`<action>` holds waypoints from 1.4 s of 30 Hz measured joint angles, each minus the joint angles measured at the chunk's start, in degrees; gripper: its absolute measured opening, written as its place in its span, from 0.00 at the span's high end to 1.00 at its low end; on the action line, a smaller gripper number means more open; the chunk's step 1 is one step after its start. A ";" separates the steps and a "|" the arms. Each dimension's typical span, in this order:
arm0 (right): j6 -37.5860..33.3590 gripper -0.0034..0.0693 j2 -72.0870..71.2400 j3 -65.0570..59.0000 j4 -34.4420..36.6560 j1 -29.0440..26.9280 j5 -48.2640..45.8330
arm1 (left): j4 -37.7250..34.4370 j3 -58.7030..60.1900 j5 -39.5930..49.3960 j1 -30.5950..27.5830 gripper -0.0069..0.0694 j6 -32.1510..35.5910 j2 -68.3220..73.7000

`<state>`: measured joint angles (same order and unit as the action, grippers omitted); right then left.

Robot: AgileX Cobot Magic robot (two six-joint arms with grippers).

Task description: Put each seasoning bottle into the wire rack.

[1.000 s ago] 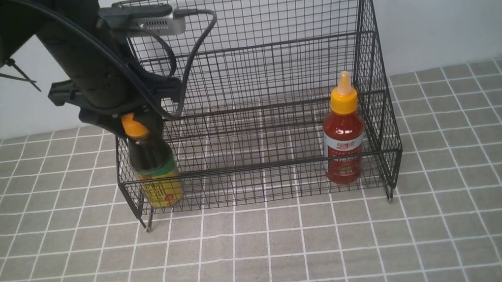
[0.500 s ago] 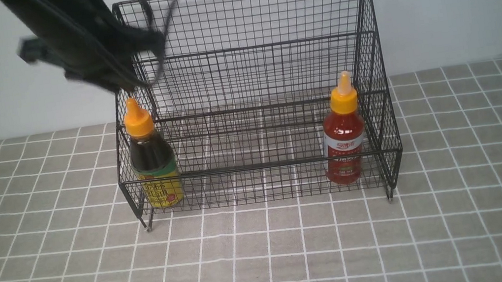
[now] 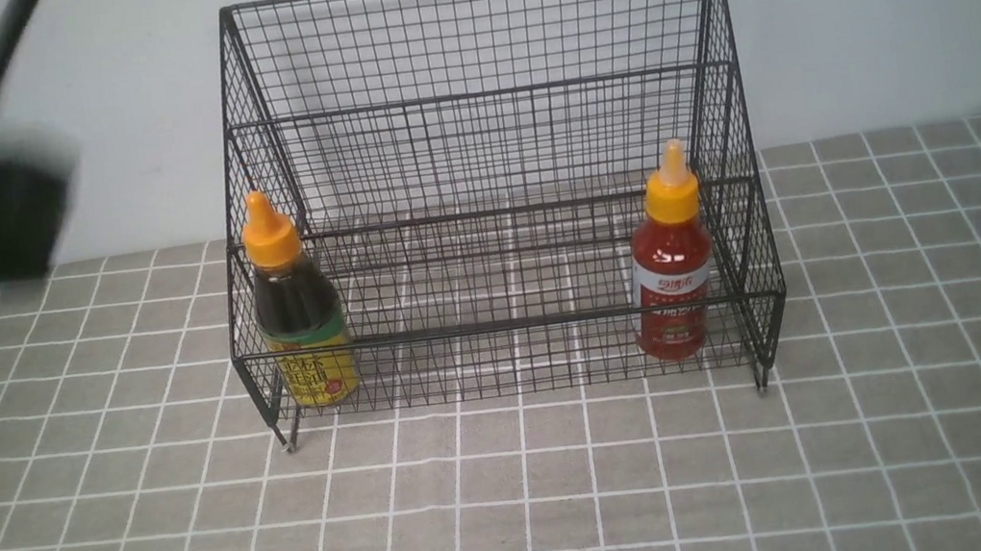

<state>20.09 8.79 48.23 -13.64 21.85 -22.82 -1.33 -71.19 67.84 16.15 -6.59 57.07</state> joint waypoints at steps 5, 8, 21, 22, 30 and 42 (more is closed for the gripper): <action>1.54 0.97 -6.41 -9.38 -4.02 0.00 18.08 | -0.06 20.54 -12.52 0.00 0.92 -0.17 -20.32; 1.59 0.97 -7.50 -10.81 -4.51 0.00 24.63 | -0.06 29.53 -18.81 0.00 0.92 -0.23 -30.42; 1.59 0.97 -8.34 -10.87 -5.12 0.00 28.54 | -0.86 43.80 -27.97 0.00 0.92 -0.34 -50.42; 1.59 0.97 -8.34 -10.87 -5.12 0.00 28.54 | -0.91 43.80 -27.97 0.00 0.92 -0.34 -50.42; 1.59 0.97 -8.34 -11.05 -5.18 0.00 28.56 | -0.91 43.80 -27.97 0.00 0.92 -0.34 -50.42; 1.59 0.97 -8.34 -11.22 -5.28 0.00 28.61 | -0.77 43.80 -27.97 0.00 0.92 -0.07 -50.42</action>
<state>21.68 0.45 37.01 -18.92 21.85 5.79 -2.10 -27.39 39.87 16.15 -6.66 6.65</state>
